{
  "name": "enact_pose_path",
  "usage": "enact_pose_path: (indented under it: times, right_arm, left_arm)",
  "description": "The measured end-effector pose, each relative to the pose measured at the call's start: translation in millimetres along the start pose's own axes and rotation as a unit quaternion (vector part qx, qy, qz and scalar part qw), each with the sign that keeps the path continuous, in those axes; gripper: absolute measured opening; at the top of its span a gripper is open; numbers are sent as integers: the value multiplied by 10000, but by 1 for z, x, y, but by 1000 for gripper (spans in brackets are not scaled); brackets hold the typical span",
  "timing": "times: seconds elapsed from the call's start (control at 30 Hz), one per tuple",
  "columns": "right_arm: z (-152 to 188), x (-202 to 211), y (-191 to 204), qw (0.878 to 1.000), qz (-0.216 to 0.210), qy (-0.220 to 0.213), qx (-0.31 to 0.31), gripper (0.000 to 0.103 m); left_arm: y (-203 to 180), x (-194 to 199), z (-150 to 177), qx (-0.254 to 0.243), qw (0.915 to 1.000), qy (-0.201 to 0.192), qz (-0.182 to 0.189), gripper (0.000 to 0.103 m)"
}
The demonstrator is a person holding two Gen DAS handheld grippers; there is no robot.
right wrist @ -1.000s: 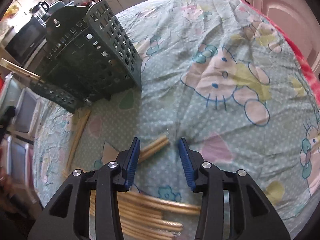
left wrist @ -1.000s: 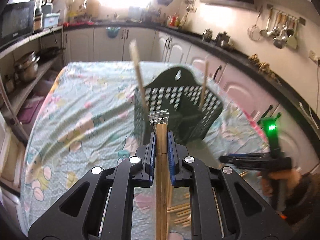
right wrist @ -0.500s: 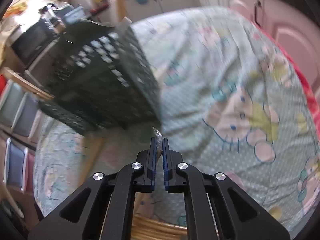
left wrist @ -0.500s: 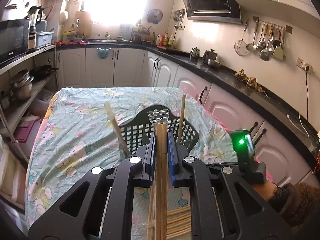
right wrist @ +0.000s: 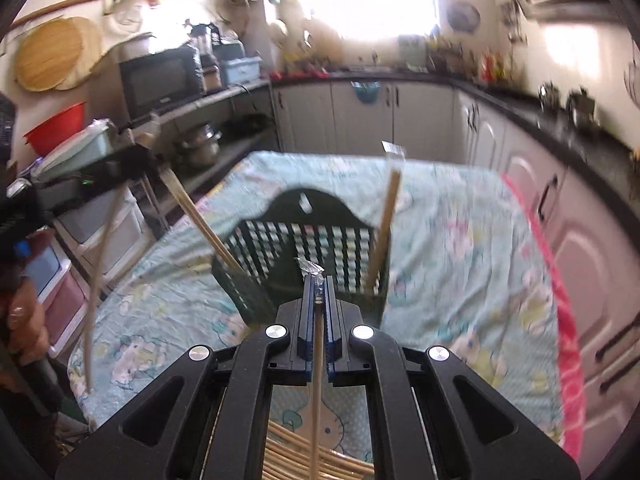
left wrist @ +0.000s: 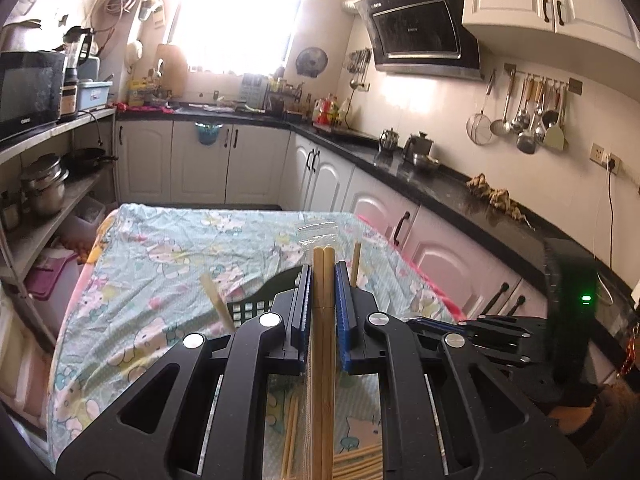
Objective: Organize utensils
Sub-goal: 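Lift the held chopsticks above the green caddy with both grippers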
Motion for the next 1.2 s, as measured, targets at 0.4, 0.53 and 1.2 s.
enact_pose_path:
  times: [0.4,0.53,1.2]
  right_arm:
    - [-54,30,17,9966,35,-715,419,4]
    - [-73,37,14,9936,95,-1028,467,4]
    - [-123,30,-35,9791,522,-1944,303,4]
  left_arm:
    - [0,-3,-33,231,9988,-428,-17,7]
    - [3,-10,-47,306,9977,-598,-78,7]
    - [12,-55,-94,230,9798,-1852,-726,7]
Point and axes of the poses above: each gripper's, at about its wrist camera, not at the fingertips, and x roughly against the way its jaws point, y to its left, z to its underside, the point moved 8 cm from there along -x, roughly the way its jaws point, and after that the axes turned 3 degrees about x, right-handed, at the moved point
